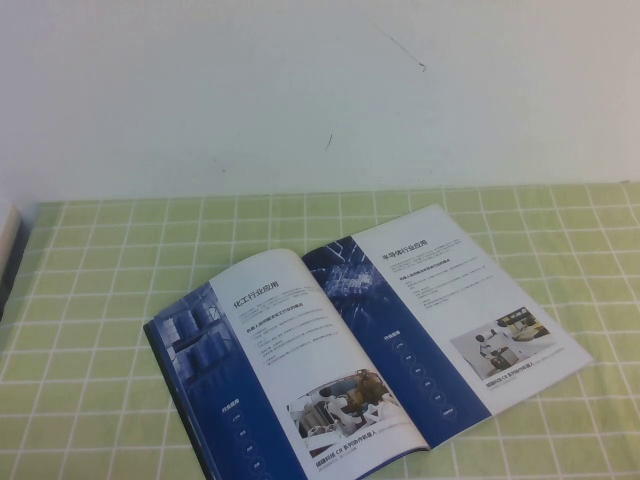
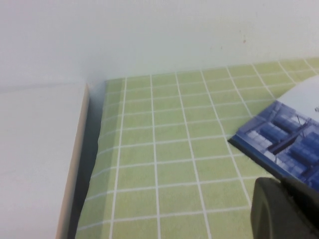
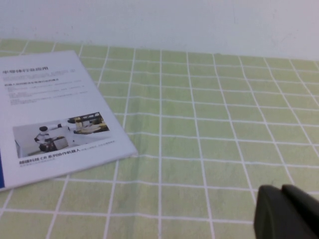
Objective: Close book
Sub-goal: 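Close the open booklet and leave it lying on the table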
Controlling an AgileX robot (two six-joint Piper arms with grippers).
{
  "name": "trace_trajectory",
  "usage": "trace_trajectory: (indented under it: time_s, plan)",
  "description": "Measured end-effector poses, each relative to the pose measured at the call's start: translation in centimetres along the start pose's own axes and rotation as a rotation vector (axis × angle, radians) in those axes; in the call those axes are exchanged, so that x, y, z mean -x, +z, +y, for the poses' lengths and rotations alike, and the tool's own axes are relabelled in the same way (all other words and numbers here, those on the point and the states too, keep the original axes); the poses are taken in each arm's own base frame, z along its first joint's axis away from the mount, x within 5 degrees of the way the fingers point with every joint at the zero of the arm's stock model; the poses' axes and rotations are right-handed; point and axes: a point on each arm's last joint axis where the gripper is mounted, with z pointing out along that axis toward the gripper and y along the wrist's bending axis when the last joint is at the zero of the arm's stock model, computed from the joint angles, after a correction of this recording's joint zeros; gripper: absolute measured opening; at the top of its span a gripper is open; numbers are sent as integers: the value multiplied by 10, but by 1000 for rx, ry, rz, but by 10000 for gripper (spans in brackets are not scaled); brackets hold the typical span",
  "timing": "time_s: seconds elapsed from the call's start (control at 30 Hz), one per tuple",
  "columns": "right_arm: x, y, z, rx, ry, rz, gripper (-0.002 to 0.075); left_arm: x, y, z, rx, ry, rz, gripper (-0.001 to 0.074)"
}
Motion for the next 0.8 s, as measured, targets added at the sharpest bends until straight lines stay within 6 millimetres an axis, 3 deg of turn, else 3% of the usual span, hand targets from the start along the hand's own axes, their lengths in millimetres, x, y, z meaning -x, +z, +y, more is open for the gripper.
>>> trace_trajectory:
  time_s: [0.37,0.8]
  plan:
    - [12,-1,-1,-9,-8,-132,-3,25,-3,2,17,-1,-275,-2]
    - [69,-31,-3,-58,-39,-855,-3,62,-25,4,33,-39,-755,-2]
